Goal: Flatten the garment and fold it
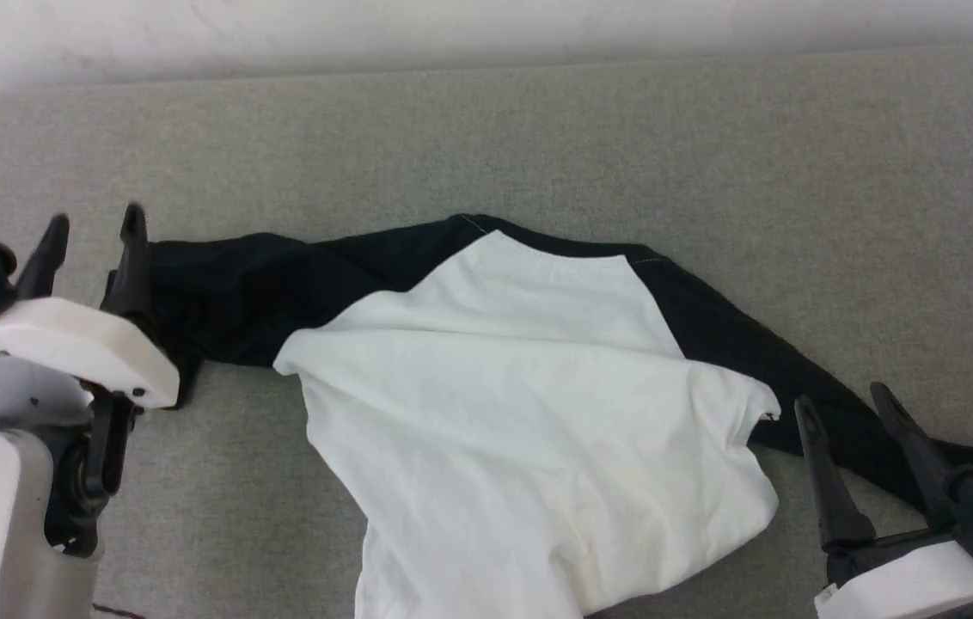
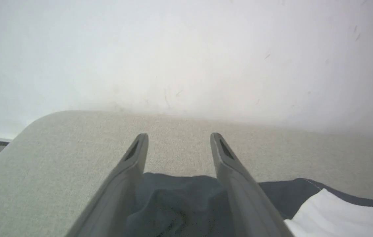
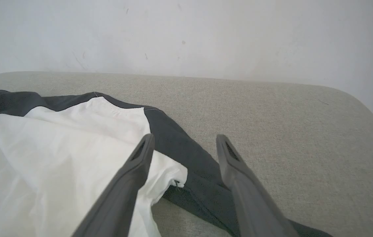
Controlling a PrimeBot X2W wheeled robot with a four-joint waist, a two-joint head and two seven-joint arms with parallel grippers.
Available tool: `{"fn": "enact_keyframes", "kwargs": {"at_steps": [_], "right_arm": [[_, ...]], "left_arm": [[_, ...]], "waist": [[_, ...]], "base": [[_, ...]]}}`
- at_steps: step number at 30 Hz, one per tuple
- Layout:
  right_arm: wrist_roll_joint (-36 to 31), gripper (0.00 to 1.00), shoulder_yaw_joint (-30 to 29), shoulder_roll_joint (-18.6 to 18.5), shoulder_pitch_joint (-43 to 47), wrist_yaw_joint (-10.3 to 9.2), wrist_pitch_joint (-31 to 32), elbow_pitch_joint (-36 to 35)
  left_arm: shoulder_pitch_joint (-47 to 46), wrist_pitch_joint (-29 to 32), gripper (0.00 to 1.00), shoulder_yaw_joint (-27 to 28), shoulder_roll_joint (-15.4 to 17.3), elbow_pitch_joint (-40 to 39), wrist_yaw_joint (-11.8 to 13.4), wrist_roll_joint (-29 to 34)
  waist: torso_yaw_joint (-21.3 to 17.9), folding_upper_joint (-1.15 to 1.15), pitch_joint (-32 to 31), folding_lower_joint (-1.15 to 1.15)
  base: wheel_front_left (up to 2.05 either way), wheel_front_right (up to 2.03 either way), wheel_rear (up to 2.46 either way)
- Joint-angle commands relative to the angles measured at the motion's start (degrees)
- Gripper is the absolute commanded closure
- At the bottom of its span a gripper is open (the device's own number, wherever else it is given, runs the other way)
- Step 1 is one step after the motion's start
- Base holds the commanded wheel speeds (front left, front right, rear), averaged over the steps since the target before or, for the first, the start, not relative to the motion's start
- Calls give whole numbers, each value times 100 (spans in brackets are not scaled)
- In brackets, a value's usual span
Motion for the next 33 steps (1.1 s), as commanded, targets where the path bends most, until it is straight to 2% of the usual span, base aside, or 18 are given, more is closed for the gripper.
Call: {"fn": "enact_keyframes", "kwargs": {"at_steps": [1, 4, 8, 12, 16, 22, 24, 25, 26, 29, 33], "right_arm": [[-3, 0, 7, 15, 0, -5, 25, 24], [36, 0, 28, 15, 86, -5, 33, 60], [70, 0, 64, 15, 199, -5, 30, 83], [96, 0, 61, 15, 278, -5, 10, 91], [102, 0, 77, 15, 299, -5, 25, 94], [55, 0, 98, 15, 203, -5, 84, 67], [42, 0, 110, 15, 165, -5, 105, 68], [38, 0, 120, 15, 150, -5, 115, 67], [37, 0, 126, 15, 138, -5, 123, 66], [48, 0, 101, 15, 133, -5, 127, 71], [69, 0, 61, 15, 151, -5, 116, 100]], "left_arm": [[-80, -30, 0, -7, 21, -190, 16, 73], [69, 245, 0, -199, 98, -731, -27, 107], [684, 920, 0, -704, 235, -1428, -91, 146], [1546, 1257, 0, -1272, 35, -1893, 127, 221], [2147, 1274, 0, -1740, -322, -1615, 405, 328], [2043, 1185, 0, -2101, -820, -700, 241, 102], [1875, 1233, 0, -2195, -871, -304, 189, 141], [1782, 1237, 35, -2233, -869, -138, 174, 200], [1697, 1214, 100, -2234, -904, -25, 171, 213], [1569, 1166, 100, -2175, -974, 7, 135, 123], [1740, 1230, 100, -2005, -819, -417, 171, -22]], "waist": [[55, 0, -193, 0], [69, 0, -362, 0], [63, 0, -487, 0], [58, 0, -496, 0], [63, 0, -437, 0], [77, 0, -292, 0], [69, 0, -275, 0], [59, 0, -266, 0], [51, 0, -262, 0], [45, 0, -276, 0], [64, 0, -309, 0]], "base": [[0, 0, 0], [0, 0, 0], [0, 0, 0], [0, 0, 0], [0, 0, 0], [0, 0, 0], [0, 0, 0], [0, 0, 0], [0, 0, 0], [0, 0, 0], [0, 0, 0]]}}
